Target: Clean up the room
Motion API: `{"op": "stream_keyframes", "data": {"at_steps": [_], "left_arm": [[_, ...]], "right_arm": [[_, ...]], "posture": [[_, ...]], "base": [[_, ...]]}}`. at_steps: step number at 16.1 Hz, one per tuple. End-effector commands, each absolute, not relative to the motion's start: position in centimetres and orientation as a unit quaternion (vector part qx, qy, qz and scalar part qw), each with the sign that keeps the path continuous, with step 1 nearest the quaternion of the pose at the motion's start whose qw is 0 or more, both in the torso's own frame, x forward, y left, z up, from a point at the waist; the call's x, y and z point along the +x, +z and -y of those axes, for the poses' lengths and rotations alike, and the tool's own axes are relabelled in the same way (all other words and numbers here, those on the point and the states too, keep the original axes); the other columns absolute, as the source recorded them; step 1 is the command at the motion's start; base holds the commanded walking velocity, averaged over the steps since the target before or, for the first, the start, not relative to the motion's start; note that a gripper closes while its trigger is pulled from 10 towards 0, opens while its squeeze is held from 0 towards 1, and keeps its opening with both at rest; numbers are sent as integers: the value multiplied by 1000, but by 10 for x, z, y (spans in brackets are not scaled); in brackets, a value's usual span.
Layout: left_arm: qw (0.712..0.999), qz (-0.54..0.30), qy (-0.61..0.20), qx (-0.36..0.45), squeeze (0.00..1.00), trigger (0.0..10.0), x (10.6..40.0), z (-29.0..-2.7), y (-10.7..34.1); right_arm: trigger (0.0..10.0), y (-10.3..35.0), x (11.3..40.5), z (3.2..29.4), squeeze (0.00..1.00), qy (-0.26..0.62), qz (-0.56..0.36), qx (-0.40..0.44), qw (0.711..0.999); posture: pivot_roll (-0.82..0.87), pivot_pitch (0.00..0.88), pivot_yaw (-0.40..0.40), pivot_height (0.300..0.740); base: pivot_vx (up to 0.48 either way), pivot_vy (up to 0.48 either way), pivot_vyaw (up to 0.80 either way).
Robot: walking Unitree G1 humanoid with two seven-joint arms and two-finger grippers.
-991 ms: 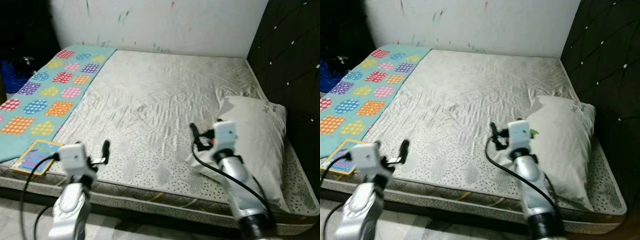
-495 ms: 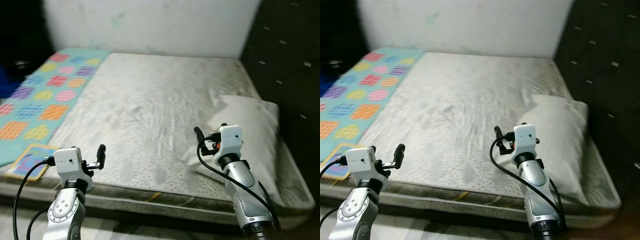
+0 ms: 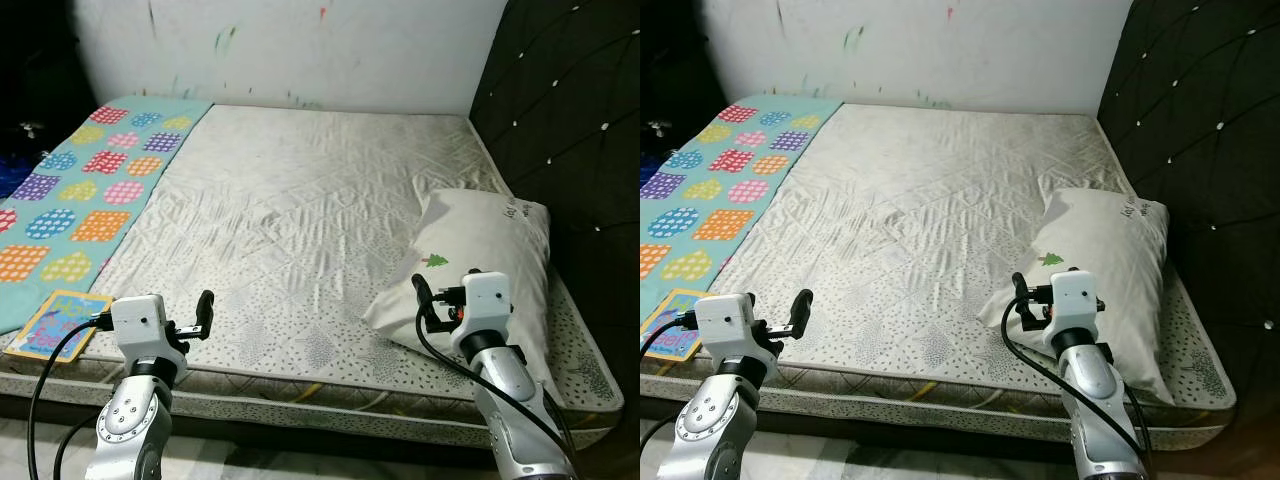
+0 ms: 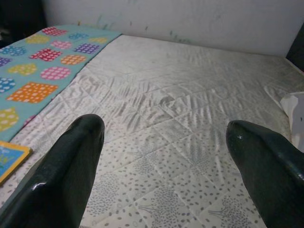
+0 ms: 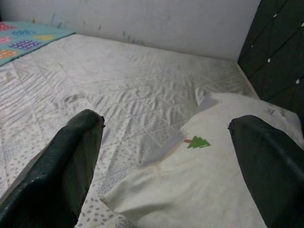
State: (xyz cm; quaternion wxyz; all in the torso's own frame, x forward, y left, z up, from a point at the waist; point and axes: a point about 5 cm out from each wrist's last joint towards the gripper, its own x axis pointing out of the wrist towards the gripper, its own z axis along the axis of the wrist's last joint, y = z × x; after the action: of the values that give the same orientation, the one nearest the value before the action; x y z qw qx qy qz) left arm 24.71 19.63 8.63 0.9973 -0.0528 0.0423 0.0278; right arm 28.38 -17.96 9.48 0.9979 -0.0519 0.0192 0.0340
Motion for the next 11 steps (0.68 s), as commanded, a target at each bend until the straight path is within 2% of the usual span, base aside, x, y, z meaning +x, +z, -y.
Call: {"op": "stream_keyframes", "data": {"at_steps": [1,4,8,11], "left_arm": [[998,-37,25,-49,0,10000,248,-197,91],[998,-39,15,-47,0,10000,252,-196,91],[998,-38,17,-50,0,10000,252,-195,91],[998,-40,16,-51,0,10000,251,-195,91]], "right_arm": [[10000,100,282,186,0,21,-14,-52,998],[10000,98,275,196,0,6,-21,-56,998],[10000,96,277,193,0,14,-30,-55,998],[10000,97,279,190,0,17,-31,-50,998]], "posture": [[-26,15,15,740],[-42,16,30,740],[-38,17,19,740],[-35,25,16,740]], "base": [[0,0,0],[0,0,0],[0,0,0],[0,0,-800]]}}
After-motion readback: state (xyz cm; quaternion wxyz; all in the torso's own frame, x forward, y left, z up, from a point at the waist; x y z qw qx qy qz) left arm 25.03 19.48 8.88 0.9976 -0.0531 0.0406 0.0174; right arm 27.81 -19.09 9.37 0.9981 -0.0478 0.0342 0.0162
